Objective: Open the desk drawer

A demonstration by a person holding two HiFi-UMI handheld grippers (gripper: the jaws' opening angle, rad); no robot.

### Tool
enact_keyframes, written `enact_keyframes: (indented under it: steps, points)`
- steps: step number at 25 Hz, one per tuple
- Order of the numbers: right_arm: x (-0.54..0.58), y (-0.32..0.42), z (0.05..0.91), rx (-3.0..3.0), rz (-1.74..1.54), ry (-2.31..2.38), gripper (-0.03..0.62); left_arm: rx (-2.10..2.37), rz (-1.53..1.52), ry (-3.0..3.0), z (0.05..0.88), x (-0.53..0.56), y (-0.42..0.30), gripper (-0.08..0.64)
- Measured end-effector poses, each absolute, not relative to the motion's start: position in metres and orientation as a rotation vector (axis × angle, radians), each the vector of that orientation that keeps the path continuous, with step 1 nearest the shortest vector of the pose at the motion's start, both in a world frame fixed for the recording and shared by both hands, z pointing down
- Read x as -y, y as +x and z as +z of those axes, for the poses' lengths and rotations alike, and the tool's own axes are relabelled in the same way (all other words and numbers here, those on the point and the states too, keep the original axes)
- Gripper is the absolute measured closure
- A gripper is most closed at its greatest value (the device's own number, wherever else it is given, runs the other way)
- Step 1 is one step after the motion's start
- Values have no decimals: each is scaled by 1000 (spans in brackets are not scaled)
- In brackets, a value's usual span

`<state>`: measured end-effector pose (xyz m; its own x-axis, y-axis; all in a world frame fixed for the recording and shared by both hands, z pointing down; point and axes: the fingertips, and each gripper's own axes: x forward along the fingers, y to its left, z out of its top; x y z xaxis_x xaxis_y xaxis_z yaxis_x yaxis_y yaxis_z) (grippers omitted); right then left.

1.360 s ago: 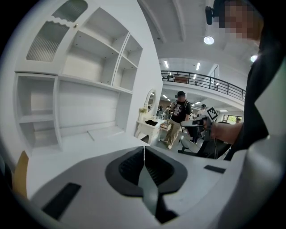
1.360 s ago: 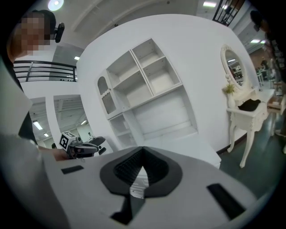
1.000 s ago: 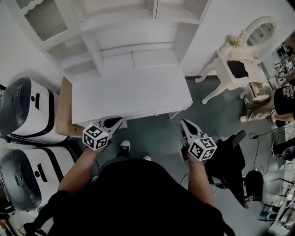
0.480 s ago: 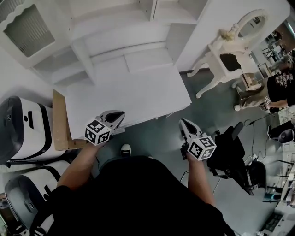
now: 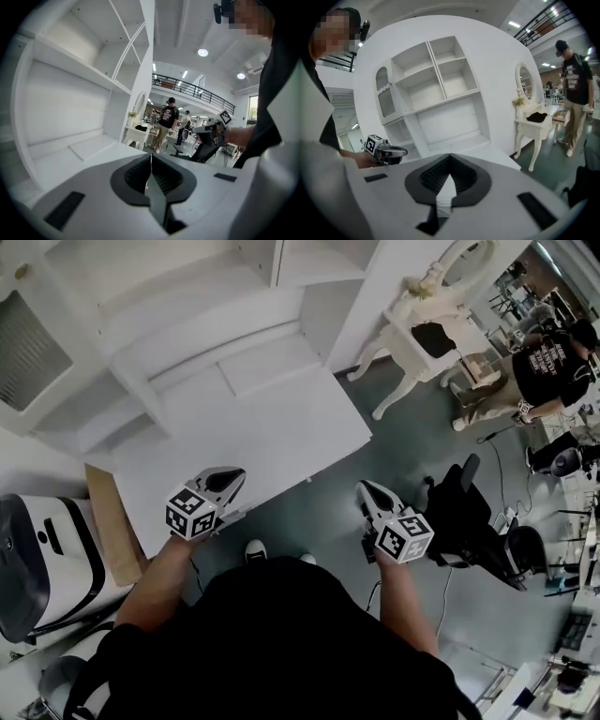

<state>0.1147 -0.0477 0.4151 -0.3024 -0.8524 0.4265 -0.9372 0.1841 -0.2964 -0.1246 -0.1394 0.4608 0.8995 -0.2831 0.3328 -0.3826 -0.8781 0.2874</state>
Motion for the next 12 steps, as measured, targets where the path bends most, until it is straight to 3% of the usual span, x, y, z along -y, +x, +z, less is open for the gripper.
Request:
enact_keyframes:
  steps: [12]
  points:
    - [59, 110, 434, 2242, 807, 1771, 591, 446, 418, 2701, 472, 149, -123, 548]
